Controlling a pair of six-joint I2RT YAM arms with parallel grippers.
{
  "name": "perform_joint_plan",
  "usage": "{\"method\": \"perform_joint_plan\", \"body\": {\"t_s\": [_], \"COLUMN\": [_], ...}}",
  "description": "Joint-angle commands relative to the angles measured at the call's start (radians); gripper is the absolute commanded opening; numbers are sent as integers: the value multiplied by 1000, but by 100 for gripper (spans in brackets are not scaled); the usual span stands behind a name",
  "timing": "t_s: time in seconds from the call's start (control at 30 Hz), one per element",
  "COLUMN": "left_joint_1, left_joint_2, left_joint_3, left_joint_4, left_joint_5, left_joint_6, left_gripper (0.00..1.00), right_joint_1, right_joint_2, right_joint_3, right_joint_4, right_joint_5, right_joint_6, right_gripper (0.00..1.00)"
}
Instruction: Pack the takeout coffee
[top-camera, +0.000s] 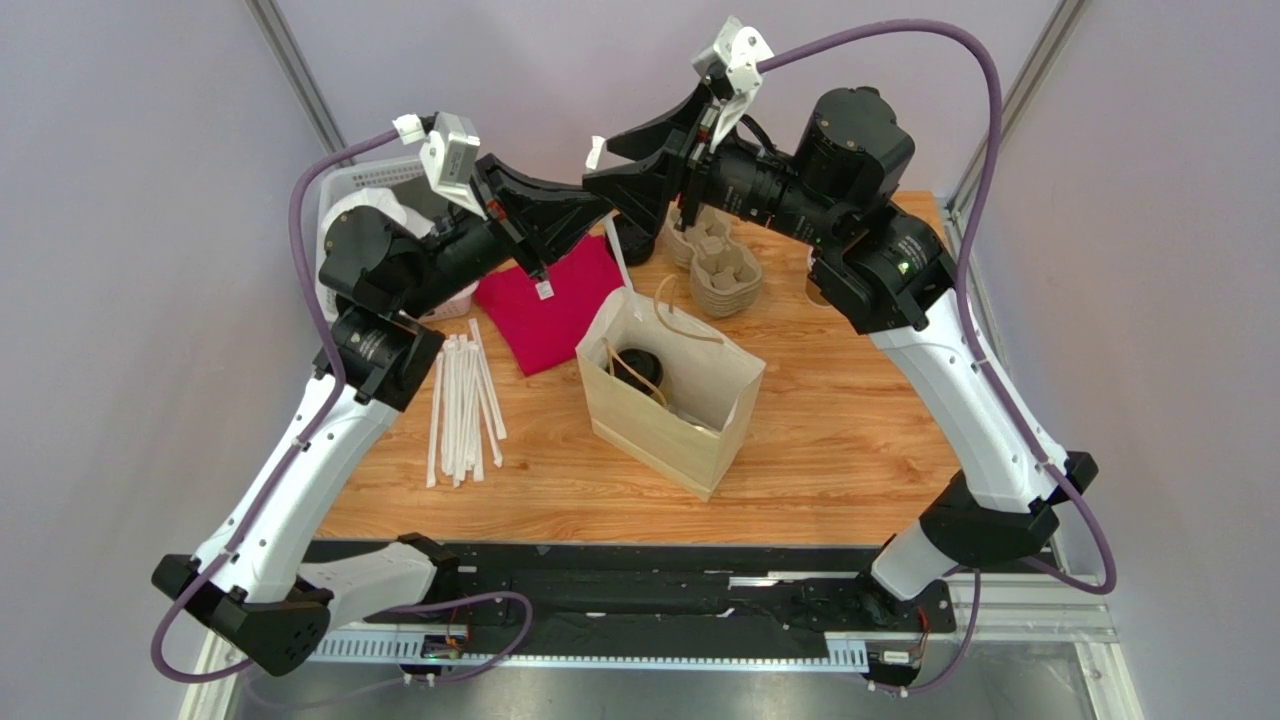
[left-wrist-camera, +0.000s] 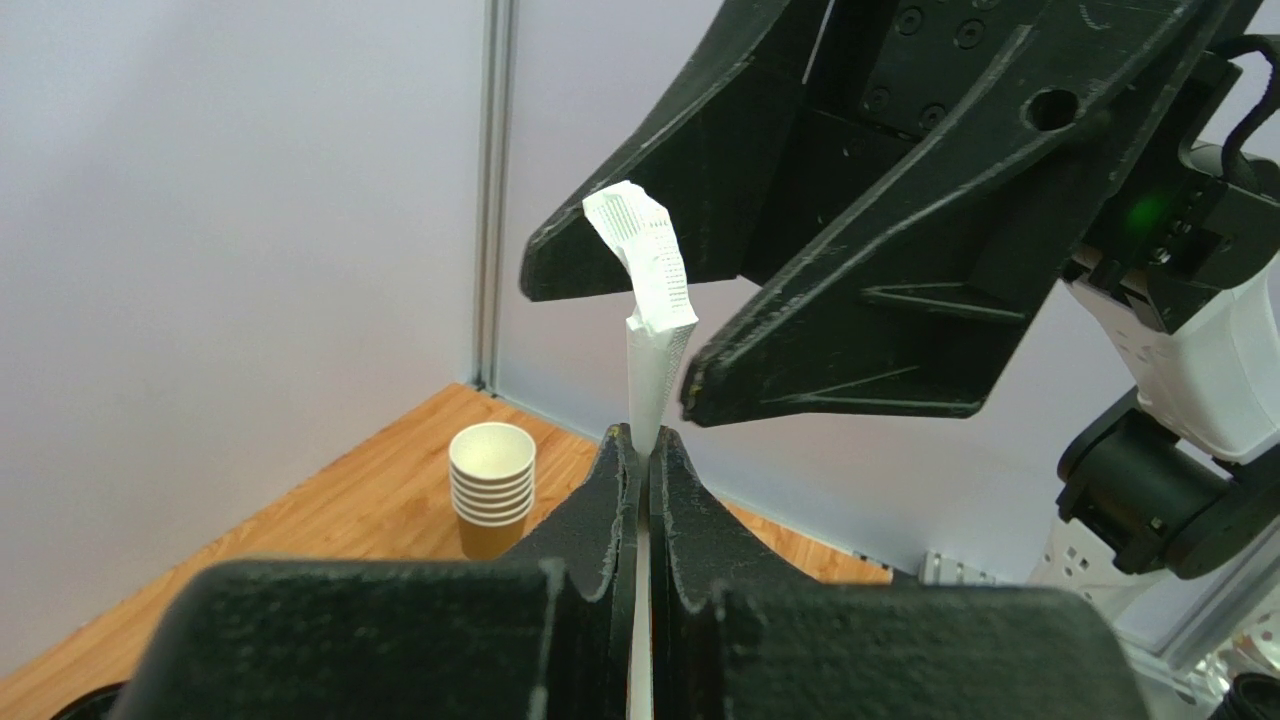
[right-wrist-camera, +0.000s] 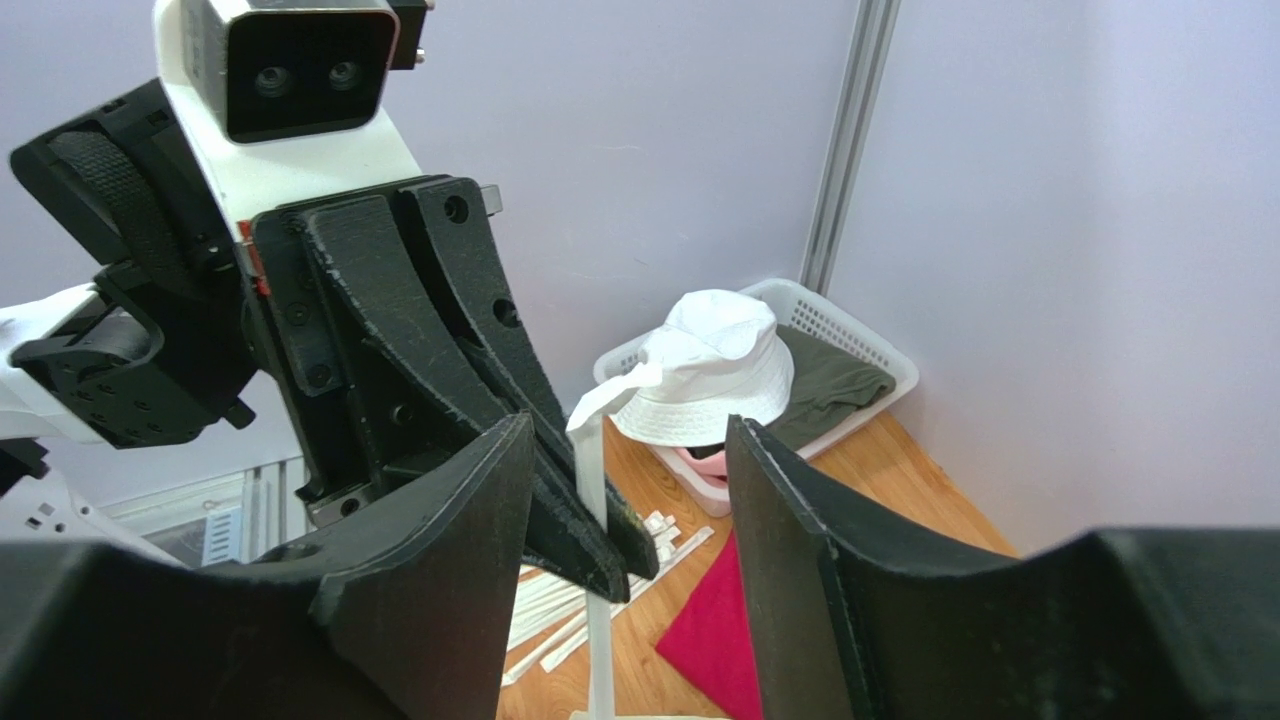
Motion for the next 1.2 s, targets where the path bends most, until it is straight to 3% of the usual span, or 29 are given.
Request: {"method": "perform_joint_plan", "body": {"t_s": [0.0,0.1,0.13,0.2,0.23,0.3,0.33,0.4,0.5,0.63,0.77,0.93,1.17], "left_joint_1": [-26,-35,-37,-37,-37,-37,-37,-34,-14,173,256,259,259], "left_joint_2": [-24,-27,-29,-27,-29,-35,-39,-71,-121,-145,-144,-177,-208], "left_joint_3": [-2,0,0,1,3,10,10,3,-7,-20,-40,-112,-148], "left_joint_4": [21,1,-3,-23,-37,-97,-120,-196,-310,-419,-474,-460,-492], "left_joint_5": [-1,-1,-4,-19,-39,-62,-79,-110,-148,-105,-105,-125,-164], "left_joint_6": [61,84,89,92,102,128,167,214,280,172,116,90,99], "left_gripper": [0,0,0,3,20,38,54,70,85,90,91,91,91], "right_joint_1": [13,26,37,49,51,53,54,53,51,50,53,51,53], "right_joint_2": [9,6,5,0,-1,-11,-12,-24,-52,-98,-121,-144,-207], "right_joint_3": [26,18,16,10,7,6,6,1,-20,-105,-154,-214,-361], "right_joint_4": [16,8,4,0,-1,-1,-1,-6,-27,-73,-113,-125,-164], "right_joint_5": [40,69,75,97,103,118,129,161,203,201,143,88,56], "right_joint_6": [-63,-103,-128,-143,-151,-160,-166,-200,-232,-212,-129,-77,-132], "right_gripper": [51,33,18,0,0,0,0,0,0,0,0,0,0]}}
